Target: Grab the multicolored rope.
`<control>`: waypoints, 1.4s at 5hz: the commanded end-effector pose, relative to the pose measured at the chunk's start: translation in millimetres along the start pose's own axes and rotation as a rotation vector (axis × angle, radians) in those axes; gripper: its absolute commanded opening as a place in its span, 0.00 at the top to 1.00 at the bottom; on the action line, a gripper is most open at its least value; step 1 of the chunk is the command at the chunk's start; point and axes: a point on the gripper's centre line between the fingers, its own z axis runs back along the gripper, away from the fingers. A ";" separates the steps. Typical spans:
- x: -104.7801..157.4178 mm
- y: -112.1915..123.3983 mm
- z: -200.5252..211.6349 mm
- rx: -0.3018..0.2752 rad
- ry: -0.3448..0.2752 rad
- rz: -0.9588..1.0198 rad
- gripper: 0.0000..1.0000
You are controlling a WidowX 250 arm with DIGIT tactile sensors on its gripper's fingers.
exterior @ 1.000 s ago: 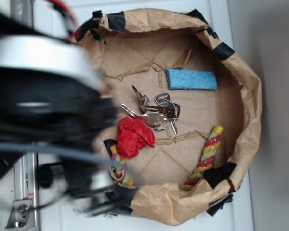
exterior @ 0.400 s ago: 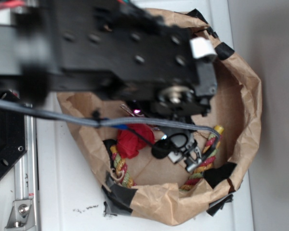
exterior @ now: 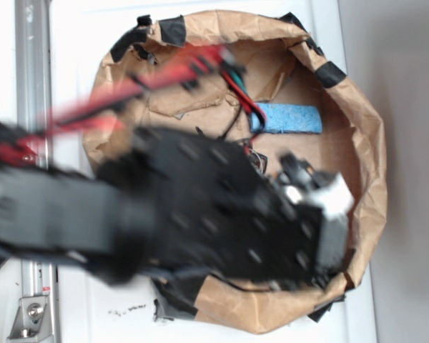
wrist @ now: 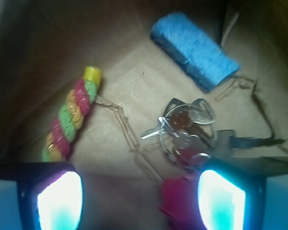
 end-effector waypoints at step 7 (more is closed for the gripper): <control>-11.7 54.1 8.5 -0.050 0.064 -0.147 1.00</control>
